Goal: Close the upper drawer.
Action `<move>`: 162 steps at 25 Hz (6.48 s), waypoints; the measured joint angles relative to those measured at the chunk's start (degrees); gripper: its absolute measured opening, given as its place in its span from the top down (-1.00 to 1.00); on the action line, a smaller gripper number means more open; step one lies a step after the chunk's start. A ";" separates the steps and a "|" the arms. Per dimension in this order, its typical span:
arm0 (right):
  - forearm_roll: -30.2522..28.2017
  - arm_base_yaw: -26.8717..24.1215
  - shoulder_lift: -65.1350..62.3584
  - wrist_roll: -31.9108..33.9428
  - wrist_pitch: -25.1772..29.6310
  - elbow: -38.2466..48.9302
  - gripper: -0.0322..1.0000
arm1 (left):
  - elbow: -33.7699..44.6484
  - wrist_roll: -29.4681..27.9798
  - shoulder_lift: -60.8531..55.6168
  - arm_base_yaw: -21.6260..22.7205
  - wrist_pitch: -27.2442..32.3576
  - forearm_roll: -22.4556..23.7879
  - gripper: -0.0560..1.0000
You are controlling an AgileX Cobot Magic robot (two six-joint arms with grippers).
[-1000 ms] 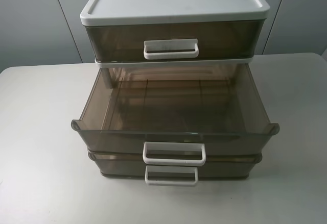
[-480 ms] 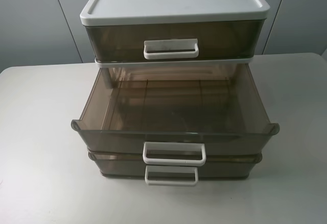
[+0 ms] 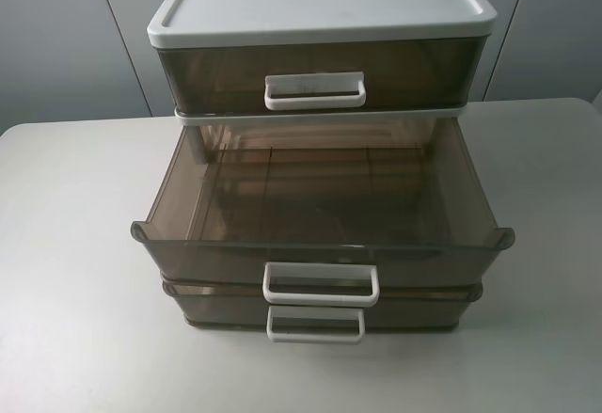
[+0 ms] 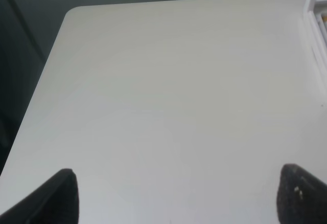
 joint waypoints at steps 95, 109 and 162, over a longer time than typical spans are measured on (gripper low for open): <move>-1.12 47.07 59.66 -13.90 -8.08 -12.74 -0.28 | 0.00 0.00 0.00 0.00 0.00 0.00 -0.51; -7.73 43.05 62.93 -9.17 -12.21 -12.49 -0.28 | 0.00 0.00 0.00 0.00 0.00 0.00 -0.51; 7.48 -6.96 12.06 -3.73 10.43 -4.65 -0.28 | 0.00 0.00 0.00 0.00 0.00 0.00 -0.51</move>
